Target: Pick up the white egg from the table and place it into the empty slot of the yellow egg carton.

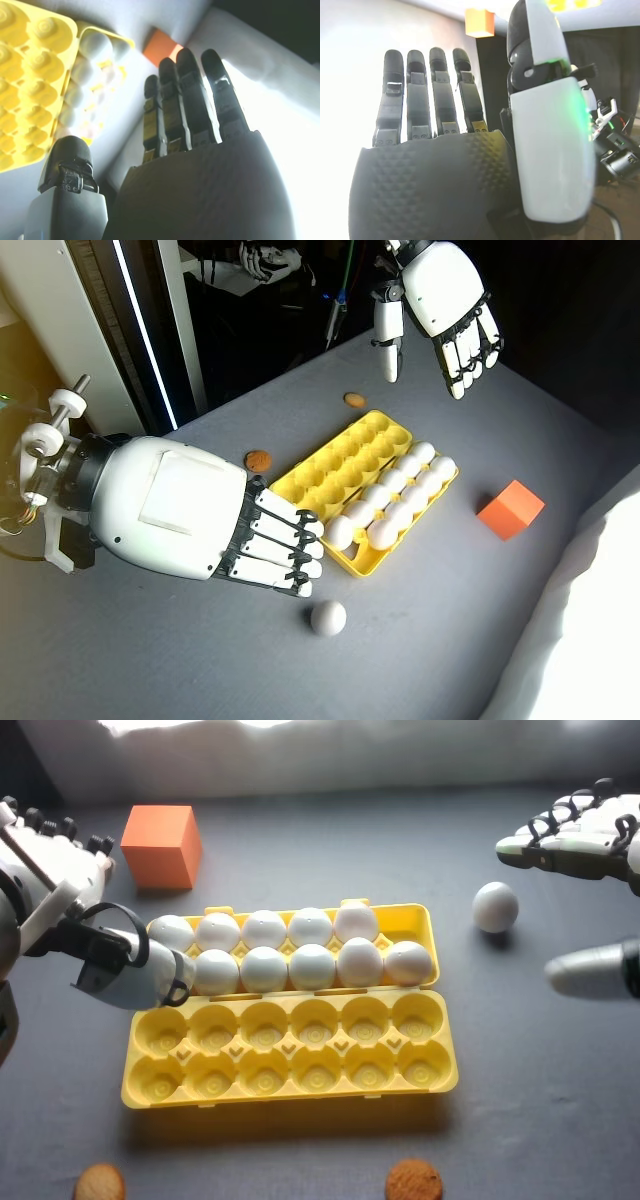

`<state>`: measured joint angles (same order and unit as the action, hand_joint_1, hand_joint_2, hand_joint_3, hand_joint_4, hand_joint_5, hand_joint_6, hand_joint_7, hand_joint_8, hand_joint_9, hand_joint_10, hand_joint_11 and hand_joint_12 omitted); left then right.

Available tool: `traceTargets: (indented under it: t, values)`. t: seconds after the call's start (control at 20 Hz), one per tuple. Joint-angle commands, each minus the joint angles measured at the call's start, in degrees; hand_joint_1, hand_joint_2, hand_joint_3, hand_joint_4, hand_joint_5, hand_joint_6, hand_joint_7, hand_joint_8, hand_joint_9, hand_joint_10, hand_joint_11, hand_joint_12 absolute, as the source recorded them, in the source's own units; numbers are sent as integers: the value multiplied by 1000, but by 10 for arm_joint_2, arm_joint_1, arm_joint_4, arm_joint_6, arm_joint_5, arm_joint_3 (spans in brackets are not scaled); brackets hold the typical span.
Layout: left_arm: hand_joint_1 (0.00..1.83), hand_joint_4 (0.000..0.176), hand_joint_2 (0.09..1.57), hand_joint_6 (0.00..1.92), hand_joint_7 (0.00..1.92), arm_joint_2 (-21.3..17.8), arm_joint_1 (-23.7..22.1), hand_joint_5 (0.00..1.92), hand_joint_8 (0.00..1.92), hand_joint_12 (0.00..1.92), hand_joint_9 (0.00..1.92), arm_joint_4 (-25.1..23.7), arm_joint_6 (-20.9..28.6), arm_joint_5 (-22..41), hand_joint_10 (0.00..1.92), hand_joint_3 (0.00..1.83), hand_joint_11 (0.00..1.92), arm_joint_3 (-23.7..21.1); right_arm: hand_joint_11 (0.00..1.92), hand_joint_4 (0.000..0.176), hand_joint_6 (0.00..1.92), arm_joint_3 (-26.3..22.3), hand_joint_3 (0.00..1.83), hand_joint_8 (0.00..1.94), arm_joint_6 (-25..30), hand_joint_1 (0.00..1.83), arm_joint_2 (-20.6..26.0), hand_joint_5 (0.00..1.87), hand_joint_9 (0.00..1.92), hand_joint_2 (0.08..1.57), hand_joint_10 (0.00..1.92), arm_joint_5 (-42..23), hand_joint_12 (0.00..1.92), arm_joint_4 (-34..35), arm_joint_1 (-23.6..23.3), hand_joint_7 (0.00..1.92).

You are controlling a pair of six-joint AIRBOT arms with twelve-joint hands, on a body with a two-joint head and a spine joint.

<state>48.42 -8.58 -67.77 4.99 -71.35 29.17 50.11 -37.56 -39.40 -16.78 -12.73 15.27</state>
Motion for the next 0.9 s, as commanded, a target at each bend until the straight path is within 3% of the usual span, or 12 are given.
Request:
traceTargets:
  t: [0.0, 0.1, 0.25, 0.3, 0.35, 0.45, 0.5, 0.55, 0.75, 0.85]
  values:
    - [0, 0, 1065, 0, 58, -4, -5, 70, 2, 0, 26, -52, -1, -14, 0, 31, 0, 0, 0, 0, 0, -1, 50, 0, 2, 0, 6, 44, 12, 1066, 0, -62, 0, 10, -3, 42]
    - [0, 0, 1048, 0, 49, -4, -5, 63, 0, 0, 16, -52, -1, -14, 0, 18, 0, 0, 5, 0, 6, 1, 24, 3, 2, 51, 6, 56, 19, 1032, 3, -62, 2, 15, -2, 46]
    - [0, 0, 1043, 8, 67, -4, -5, 87, 6, 7, 39, -51, -1, -14, 9, 12, 16, 0, 56, 0, 5, 19, 0, 7, 3, 396, -5, 53, 34, 966, 8, -62, 29, 37, -1, 46]
    - [0, 0, 1049, 8, 72, -4, -5, 88, 8, 10, 46, -51, -1, -14, 11, 14, 22, 0, 10, 0, 12, 27, 26, 14, 3, 501, -9, 91, 74, 920, 9, -61, 289, 38, -1, 86]
    - [0, 0, 1051, 9, 69, -4, -5, 92, 6, 10, 42, -52, -1, -14, 8, 14, 21, 0, 1, 0, 5, 35, 24, 6, 3, 551, -13, 83, 74, 948, 4, -61, 359, 39, -1, 85]
    - [0, 0, 1051, 5, 67, -4, -5, 88, 4, 7, 41, -52, -3, -14, 6, 12, 16, 0, 0, 0, 6, 67, 3, 2, 3, 785, -35, 106, 69, 926, 0, -58, 309, 55, -6, 91]
    - [0, 0, 1047, 2, 66, -4, -5, 82, 3, 9, 42, -52, -3, -14, 6, 9, 19, 0, 0, 0, 9, 78, 4, 0, 3, 874, -42, 36, 13, 934, 0, -52, 128, 64, -10, 17]
    - [0, 0, 1056, 2, 63, -4, -5, 82, 2, 8, 38, -52, -3, -14, 4, 13, 16, 0, 0, 0, 11, 92, 0, 0, 3, 1003, -52, 28, 2, 912, 0, -39, 85, 76, -19, 3]
    - [0, 0, 1052, 0, 69, -4, -5, 78, 3, 13, 46, -51, -3, -14, 5, 7, 26, 0, 48, 0, 2, 132, 4, 0, 7, 1132, -89, 5, 0, 932, 0, -5, 26, 119, -41, 0]
    - [0, 0, 1044, 0, 54, -4, -5, 56, 0, 10, 33, -50, -3, -14, 0, 2, 20, 0, 1, 0, 10, 155, 0, 4, 7, 1140, -116, 40, 8, 954, 3, 13, 282, 138, -49, 20]
